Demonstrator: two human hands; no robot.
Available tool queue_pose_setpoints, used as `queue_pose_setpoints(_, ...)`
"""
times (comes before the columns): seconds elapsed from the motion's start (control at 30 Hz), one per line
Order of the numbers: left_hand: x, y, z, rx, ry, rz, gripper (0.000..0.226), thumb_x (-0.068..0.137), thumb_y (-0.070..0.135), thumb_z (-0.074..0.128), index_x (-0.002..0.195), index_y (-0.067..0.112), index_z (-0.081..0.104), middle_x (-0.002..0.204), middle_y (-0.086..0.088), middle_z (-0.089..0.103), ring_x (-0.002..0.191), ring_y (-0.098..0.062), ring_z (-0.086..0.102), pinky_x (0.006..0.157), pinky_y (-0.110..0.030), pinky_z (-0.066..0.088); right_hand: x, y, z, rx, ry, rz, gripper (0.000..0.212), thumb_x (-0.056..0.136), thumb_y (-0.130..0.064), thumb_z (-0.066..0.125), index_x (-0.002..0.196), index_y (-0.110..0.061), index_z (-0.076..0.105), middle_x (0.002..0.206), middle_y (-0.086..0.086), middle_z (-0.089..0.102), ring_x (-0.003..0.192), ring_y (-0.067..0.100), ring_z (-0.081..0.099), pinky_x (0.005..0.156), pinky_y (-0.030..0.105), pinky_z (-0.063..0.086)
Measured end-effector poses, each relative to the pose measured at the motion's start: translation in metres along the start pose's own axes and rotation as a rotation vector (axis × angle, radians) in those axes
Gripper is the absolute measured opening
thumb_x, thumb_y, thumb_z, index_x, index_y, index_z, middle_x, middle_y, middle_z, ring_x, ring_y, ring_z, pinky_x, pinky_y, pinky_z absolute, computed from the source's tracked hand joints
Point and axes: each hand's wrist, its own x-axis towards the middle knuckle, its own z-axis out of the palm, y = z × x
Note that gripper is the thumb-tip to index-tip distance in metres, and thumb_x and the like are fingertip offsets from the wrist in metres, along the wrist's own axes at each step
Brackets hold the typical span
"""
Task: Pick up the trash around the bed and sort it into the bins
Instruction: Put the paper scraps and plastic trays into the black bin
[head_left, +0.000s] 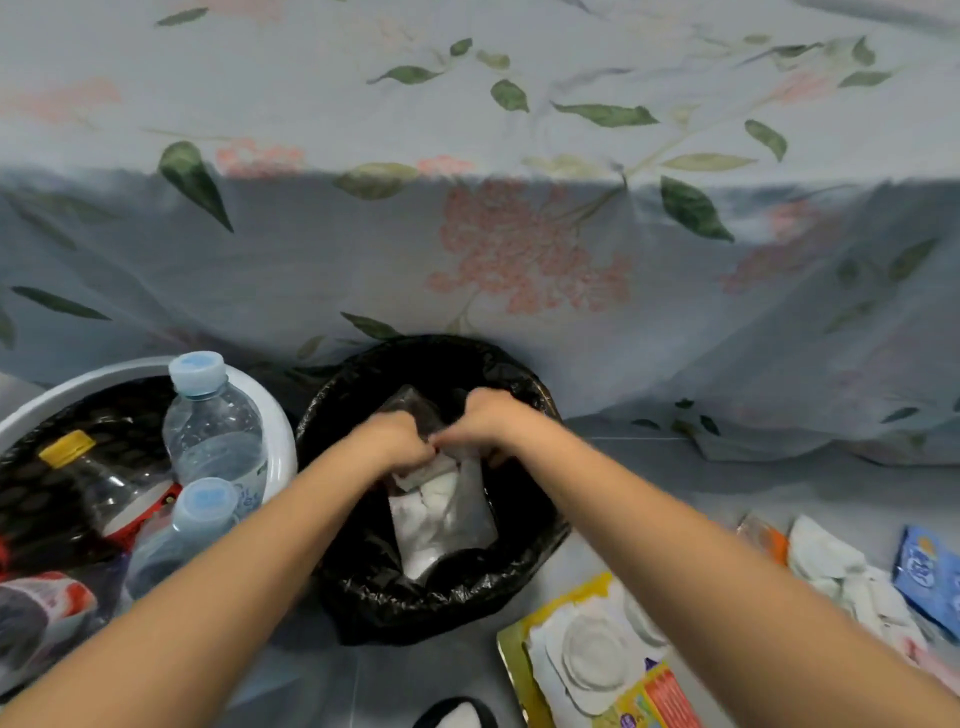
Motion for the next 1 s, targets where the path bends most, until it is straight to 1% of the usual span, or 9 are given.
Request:
queue_pose_setpoints(0.1, -0.039, 0.026, -0.035, -0.056, 0.175, 0.143, 0.024, 0.088, 0.035, 0.056, 0.076, 0.015, 0.064, 0.085, -0.012, 0.068, 0.084, -0.025, 0.063, 0.068, -0.025, 0.041, -0.049, 0.005, -0.046, 0.451, -0.199, -0.034, 0.027, 0.089, -0.031, 0.063, 0.095, -0.005, 0.057, 0.083, 0.014, 0.059, 0.066, 0.022, 0.059, 0.074, 0.038, 0.059)
queue_pose_setpoints(0.2, -0.059, 0.062, -0.046, -0.213, 0.273, 0.321, 0.026, 0.086, 0.035, 0.058, 0.081, 0.014, 0.072, 0.084, -0.007, 0.074, 0.086, -0.024, 0.068, 0.073, -0.03, 0.05, -0.072, 0.041, -0.083, 0.563, -0.123, -0.067, 0.02, 0.092, -0.023, 0.059, 0.099, -0.005, 0.059, 0.081, 0.011, 0.058, 0.062, 0.021, 0.056, 0.064, 0.034, 0.059)
queue_pose_setpoints(0.33, -0.064, 0.126, -0.023, -0.39, 0.073, 0.569, 0.026, 0.078, 0.044, 0.06, 0.082, 0.02, 0.071, 0.084, -0.003, 0.077, 0.088, -0.021, 0.072, 0.085, -0.041, 0.057, -0.083, 0.126, -0.104, 0.526, 0.169, -0.034, 0.011, 0.091, -0.019, 0.058, 0.099, -0.011, 0.059, 0.081, 0.004, 0.061, 0.063, 0.015, 0.056, 0.065, 0.03, 0.055)
queue_pose_setpoints(0.43, -0.063, 0.167, 0.02, -0.247, -0.09, 0.709, 0.013, 0.085, 0.034, 0.061, 0.079, 0.025, 0.067, 0.085, 0.002, 0.076, 0.083, -0.014, 0.07, 0.081, -0.029, 0.053, -0.093, 0.206, -0.092, 0.399, 0.321, 0.054, 0.013, 0.087, -0.014, 0.063, 0.099, -0.015, 0.065, 0.08, 0.004, 0.065, 0.063, 0.014, 0.058, 0.055, 0.022, 0.05)
queue_pose_setpoints(0.5, -0.056, 0.184, 0.059, -0.065, -0.127, 0.772, 0.014, 0.088, 0.032, 0.059, 0.09, 0.024, 0.069, 0.092, 0.003, 0.073, 0.088, -0.014, 0.067, 0.078, -0.023, 0.046, -0.101, 0.261, -0.073, 0.294, 0.347, 0.165, 0.02, 0.084, -0.014, 0.065, 0.103, -0.014, 0.068, 0.085, 0.005, 0.067, 0.072, 0.016, 0.061, 0.064, 0.024, 0.049)
queue_pose_setpoints(0.6, -0.034, 0.195, 0.12, 0.132, -0.213, 0.742, 0.022, 0.087, 0.033, 0.056, 0.099, 0.021, 0.068, 0.104, 0.001, 0.071, 0.101, -0.017, 0.065, 0.083, -0.024, 0.047, -0.115, 0.338, -0.037, 0.154, 0.365, 0.338, 0.028, 0.081, -0.018, 0.067, 0.108, -0.014, 0.068, 0.103, 0.004, 0.071, 0.098, 0.019, 0.065, 0.083, 0.021, 0.044)
queue_pose_setpoints(0.73, -0.002, 0.211, 0.189, 0.334, -0.228, 0.641, 0.039, 0.089, 0.037, 0.053, 0.123, 0.019, 0.057, 0.13, -0.004, 0.058, 0.117, -0.023, 0.057, 0.093, -0.029, 0.046, -0.13, 0.417, 0.004, 0.166, 0.435, 0.52, 0.047, 0.077, -0.035, 0.073, 0.119, -0.017, 0.062, 0.119, 0.001, 0.065, 0.11, 0.021, 0.059, 0.092, 0.03, 0.045)
queue_pose_setpoints(0.93, 0.03, 0.266, 0.24, 0.098, -0.145, 0.572, 0.052, 0.085, 0.041, 0.06, 0.128, 0.013, 0.056, 0.13, -0.007, 0.06, 0.119, -0.025, 0.056, 0.093, -0.029, 0.045, -0.142, 0.478, 0.031, 0.381, 0.635, 0.633, 0.046, 0.076, -0.038, 0.075, 0.112, -0.011, 0.064, 0.11, 0.006, 0.068, 0.104, 0.022, 0.062, 0.088, 0.028, 0.045)
queue_pose_setpoints(1.0, 0.03, 0.294, 0.245, -0.004, -0.126, 0.578, 0.049, 0.084, 0.042, 0.063, 0.122, 0.011, 0.06, 0.125, -0.008, 0.063, 0.117, -0.026, 0.058, 0.091, -0.029, 0.045, -0.15, 0.492, 0.037, 0.535, 0.649, 0.726, 0.042, 0.076, -0.042, 0.074, 0.104, -0.013, 0.066, 0.097, 0.006, 0.068, 0.086, 0.022, 0.065, 0.074, 0.027, 0.048)
